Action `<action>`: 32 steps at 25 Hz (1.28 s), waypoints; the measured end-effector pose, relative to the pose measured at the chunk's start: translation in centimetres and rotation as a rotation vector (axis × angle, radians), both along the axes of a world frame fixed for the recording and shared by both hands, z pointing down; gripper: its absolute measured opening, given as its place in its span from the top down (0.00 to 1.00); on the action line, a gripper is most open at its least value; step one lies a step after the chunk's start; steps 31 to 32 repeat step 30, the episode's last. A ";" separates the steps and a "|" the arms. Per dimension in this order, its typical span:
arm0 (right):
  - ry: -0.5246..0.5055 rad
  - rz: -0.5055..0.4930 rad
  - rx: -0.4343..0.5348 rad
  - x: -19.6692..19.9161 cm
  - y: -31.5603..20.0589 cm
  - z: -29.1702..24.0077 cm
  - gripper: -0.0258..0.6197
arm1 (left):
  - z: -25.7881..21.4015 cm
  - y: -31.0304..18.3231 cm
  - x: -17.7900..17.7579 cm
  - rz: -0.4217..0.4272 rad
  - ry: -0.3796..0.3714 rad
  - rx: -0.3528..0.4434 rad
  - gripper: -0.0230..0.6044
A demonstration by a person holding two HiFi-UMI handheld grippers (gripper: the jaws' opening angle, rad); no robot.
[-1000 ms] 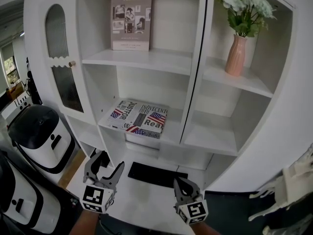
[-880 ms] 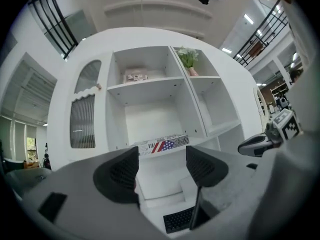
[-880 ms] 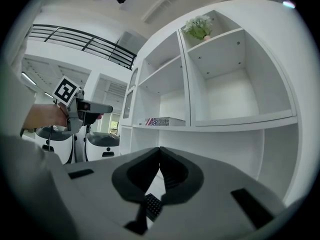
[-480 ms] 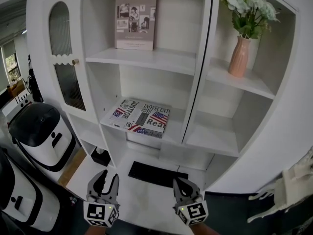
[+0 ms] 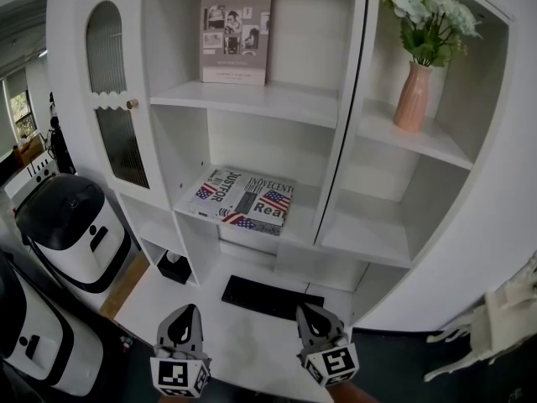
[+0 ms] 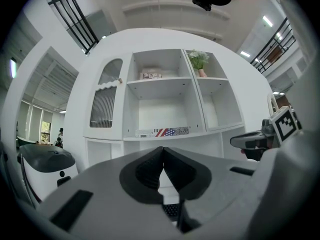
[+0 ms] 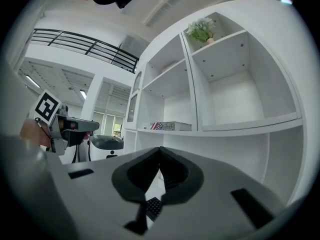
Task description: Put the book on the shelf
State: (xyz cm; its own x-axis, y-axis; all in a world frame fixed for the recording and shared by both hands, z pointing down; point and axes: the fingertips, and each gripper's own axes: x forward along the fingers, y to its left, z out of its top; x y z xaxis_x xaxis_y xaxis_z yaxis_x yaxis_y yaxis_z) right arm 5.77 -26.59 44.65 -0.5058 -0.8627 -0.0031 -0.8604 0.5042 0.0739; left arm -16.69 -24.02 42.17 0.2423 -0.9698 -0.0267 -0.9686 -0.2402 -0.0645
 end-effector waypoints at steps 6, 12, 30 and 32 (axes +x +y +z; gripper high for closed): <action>0.002 0.000 0.008 -0.1 0.1 -0.2 0.96 | 0.5 0.1 0.2 0.001 -0.010 -0.008 0.95; 0.004 -0.003 0.008 -0.3 0.2 -0.3 0.96 | 0.6 0.1 0.1 0.000 -0.015 -0.006 0.95; 0.014 -0.002 0.017 0.0 0.0 -0.3 0.96 | 0.9 -0.2 0.2 -0.005 -0.019 -0.015 0.95; 0.014 -0.002 0.017 0.0 0.0 -0.3 0.96 | 0.9 -0.2 0.2 -0.005 -0.019 -0.015 0.95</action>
